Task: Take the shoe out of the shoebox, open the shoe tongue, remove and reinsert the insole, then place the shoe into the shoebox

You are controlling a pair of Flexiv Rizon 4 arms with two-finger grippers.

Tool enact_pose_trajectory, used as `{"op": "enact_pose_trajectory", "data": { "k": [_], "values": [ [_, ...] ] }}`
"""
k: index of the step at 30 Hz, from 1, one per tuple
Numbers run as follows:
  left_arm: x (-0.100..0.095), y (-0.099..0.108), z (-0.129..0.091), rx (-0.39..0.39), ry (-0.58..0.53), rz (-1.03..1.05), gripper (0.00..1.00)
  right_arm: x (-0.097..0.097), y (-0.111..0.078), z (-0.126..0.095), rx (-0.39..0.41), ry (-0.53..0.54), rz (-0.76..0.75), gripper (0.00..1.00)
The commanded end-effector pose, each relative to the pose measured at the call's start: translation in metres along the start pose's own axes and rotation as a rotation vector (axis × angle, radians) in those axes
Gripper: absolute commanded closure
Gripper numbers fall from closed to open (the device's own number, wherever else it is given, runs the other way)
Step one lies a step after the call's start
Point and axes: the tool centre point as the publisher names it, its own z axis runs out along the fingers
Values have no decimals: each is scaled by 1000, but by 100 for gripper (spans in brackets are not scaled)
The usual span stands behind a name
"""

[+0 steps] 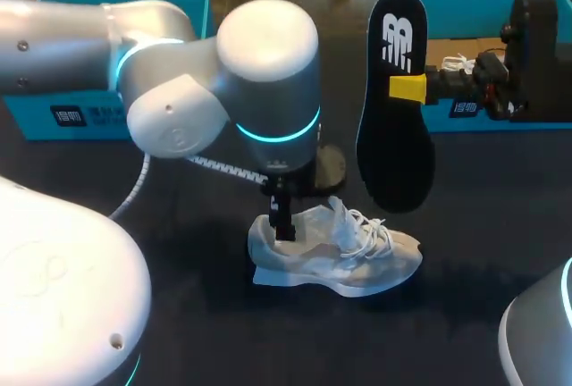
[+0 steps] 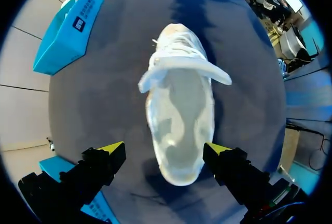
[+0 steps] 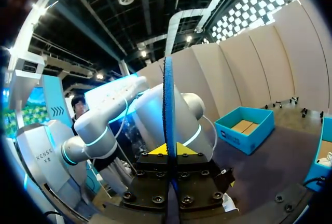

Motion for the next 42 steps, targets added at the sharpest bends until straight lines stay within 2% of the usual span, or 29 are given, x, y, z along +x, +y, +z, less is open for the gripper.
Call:
{"op": "enact_pose_trajectory", "data": {
  "k": [1, 10, 16, 23, 29, 33, 42],
  "values": [
    [-17, 2, 7, 10, 25, -3, 0, -1, 0, 2, 1, 1, 0, 100],
    [-34, 7, 18, 24, 49, -8, 0, -1, 0, 2, 1, 1, 0, 100],
    [-42, 0, 18, 31, 50, -28, 0, -1, 0, 2, 1, 1, 0, 100],
    [-34, -17, 26, 12, 62, -44, 0, -1, 0, 2, 1, 1, 0, 100],
    [-31, -26, 37, 29, 73, -66, 0, -1, 0, 2, 1, 1, 0, 100],
    [-32, -30, 48, 30, 89, -75, 0, -1, 0, 2, 1, 1, 0, 100],
    [-16, -37, 59, 36, 114, -62, 0, -1, 0, 2, 1, 1, 0, 100]
  ]
}}
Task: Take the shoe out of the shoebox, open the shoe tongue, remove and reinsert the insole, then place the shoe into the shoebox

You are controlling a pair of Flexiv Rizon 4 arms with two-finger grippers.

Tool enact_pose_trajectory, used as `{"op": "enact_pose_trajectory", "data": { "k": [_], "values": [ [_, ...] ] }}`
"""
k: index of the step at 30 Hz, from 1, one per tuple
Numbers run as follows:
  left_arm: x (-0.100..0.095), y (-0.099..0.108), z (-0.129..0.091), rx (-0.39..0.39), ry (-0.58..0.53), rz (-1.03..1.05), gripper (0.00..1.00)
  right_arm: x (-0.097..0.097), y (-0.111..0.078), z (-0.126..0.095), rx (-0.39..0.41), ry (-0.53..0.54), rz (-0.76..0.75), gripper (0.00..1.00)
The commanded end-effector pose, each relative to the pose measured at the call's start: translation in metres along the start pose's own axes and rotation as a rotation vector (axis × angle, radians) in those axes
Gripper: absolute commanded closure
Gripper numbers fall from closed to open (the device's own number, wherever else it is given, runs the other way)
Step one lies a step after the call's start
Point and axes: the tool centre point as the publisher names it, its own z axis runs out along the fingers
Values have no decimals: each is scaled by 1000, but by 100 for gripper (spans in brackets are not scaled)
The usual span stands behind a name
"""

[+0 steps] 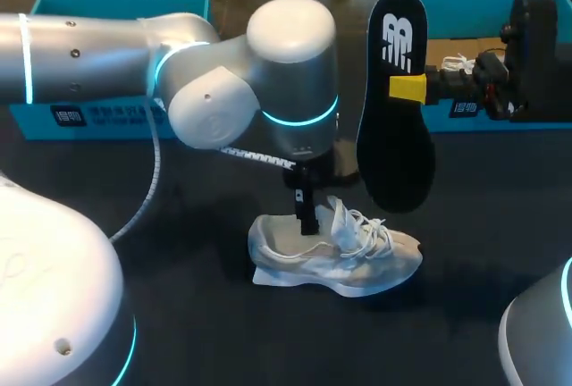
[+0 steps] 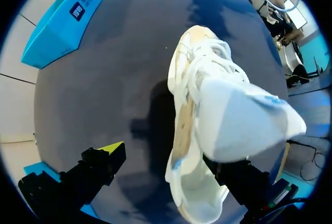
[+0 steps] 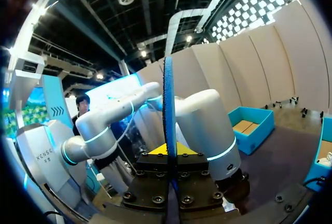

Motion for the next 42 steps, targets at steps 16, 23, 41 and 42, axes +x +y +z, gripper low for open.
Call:
{"op": "enact_pose_trajectory", "data": {
  "k": [16, 23, 41, 42],
  "values": [
    [13, -2, 17, -16, 35, -2, 100, -1, 0, 2, 1, 1, 0, 100],
    [16, -1, 14, 4, 14, 18, 100, -1, 0, 2, 1, 1, 0, 100],
    [8, 20, -46, 141, -122, 597, 100, -1, 0, 2, 1, 1, 0, 100],
    [7, 21, -48, 96, -190, 585, 100, -1, 0, 2, 1, 1, 0, 100]
  ]
}}
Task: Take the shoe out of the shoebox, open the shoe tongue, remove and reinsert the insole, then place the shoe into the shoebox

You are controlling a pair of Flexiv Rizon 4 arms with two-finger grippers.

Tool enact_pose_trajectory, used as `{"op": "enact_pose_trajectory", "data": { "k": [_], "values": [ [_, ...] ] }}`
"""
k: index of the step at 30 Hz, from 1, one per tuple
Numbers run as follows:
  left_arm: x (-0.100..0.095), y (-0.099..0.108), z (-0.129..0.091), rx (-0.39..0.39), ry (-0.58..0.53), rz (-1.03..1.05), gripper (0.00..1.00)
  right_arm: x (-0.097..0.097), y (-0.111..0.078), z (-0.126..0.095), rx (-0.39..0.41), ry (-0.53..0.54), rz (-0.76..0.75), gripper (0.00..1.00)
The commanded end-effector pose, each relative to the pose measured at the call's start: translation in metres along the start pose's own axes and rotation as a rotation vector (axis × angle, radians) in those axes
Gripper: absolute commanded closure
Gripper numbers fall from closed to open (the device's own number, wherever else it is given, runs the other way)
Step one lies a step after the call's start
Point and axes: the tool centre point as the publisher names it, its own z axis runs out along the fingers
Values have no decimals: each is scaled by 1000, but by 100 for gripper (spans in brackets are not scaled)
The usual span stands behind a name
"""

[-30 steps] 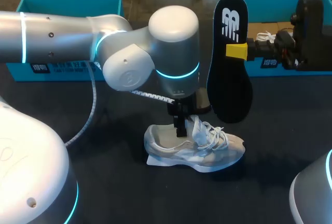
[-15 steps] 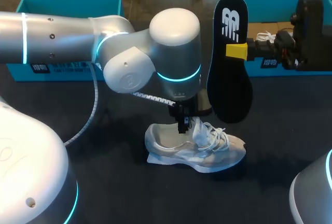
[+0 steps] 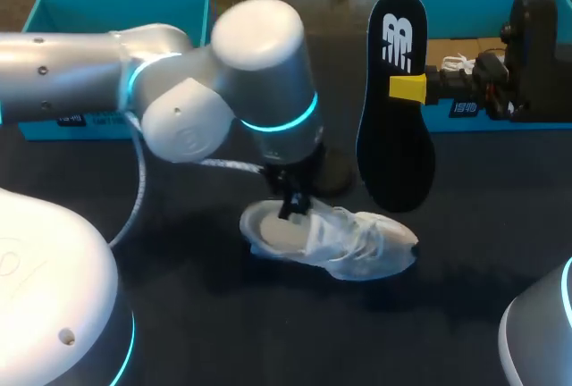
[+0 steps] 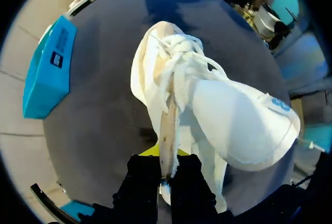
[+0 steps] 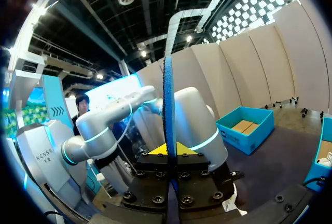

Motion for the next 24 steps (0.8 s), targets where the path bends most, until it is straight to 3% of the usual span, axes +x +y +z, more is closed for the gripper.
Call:
{"op": "enact_pose_trajectory", "data": {
  "k": [1, 11, 12, 14, 18, 20, 24],
  "values": [
    [6, 14, -26, -21, -128, 193, 100, -1, 0, 2, 1, 1, 0, 100],
    [6, 14, -26, -21, -128, 193, 100, -1, 0, 2, 1, 1, 0, 100],
    [4, 15, -27, -27, -138, 237, 100, -1, 0, 2, 1, 1, 0, 100],
    [2, 21, -38, 88, -85, 390, 100, -1, 0, 2, 1, 1, 0, 100],
    [5, 26, -51, 182, 9, 801, 100, -1, 0, 2, 1, 1, 0, 100],
    [8, 28, -58, 171, -31, 909, 100, -1, 0, 2, 1, 1, 0, 100],
    [8, 28, -58, 171, -31, 909, 100, -1, 0, 2, 1, 1, 0, 100]
  ]
}}
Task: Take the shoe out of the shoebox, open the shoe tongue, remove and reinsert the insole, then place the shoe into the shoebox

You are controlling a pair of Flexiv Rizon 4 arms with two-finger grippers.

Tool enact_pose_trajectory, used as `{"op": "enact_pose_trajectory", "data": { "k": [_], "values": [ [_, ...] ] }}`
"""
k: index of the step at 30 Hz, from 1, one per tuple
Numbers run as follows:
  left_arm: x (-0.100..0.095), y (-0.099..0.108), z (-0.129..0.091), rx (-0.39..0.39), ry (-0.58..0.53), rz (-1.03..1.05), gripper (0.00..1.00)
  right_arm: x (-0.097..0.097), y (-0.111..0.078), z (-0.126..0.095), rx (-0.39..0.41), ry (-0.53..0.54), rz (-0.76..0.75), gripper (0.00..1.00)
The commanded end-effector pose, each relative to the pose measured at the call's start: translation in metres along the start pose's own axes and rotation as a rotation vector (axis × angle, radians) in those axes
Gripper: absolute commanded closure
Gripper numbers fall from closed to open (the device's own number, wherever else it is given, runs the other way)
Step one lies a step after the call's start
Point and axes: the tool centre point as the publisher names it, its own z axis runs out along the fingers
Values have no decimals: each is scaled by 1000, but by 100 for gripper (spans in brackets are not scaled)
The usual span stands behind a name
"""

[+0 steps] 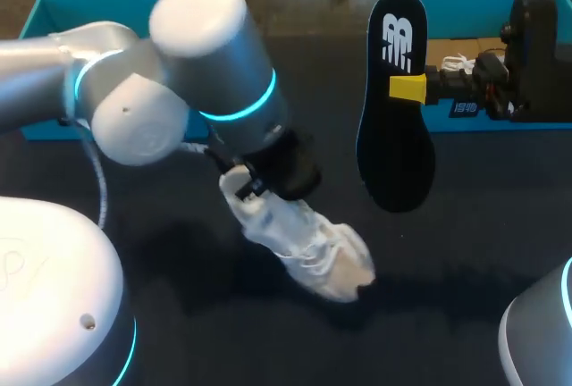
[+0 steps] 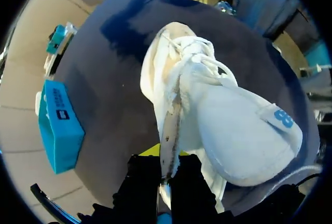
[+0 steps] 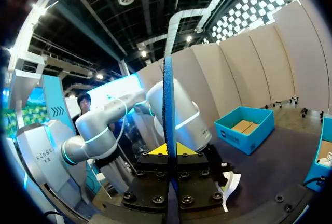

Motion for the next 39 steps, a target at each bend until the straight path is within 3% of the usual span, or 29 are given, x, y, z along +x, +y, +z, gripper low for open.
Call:
{"op": "enact_pose_trajectory", "data": {
  "k": [1, 6, 13, 17, 39],
  "values": [
    [10, 8, -12, 151, 11, 394, 100, -2, 0, 2, 1, 1, 0, 100],
    [10, 8, -12, 151, 11, 394, 100, -2, 0, 2, 1, 1, 0, 100],
    [17, -3, -10, 205, 49, 594, 100, -2, 0, 2, 1, 1, 0, 100],
    [18, -6, -6, 171, 74, 633, 100, -2, 0, 2, 1, 1, 0, 100],
    [27, -42, 36, 190, 183, 645, 100, -2, 0, 2, 1, 1, 0, 100]
  ]
}}
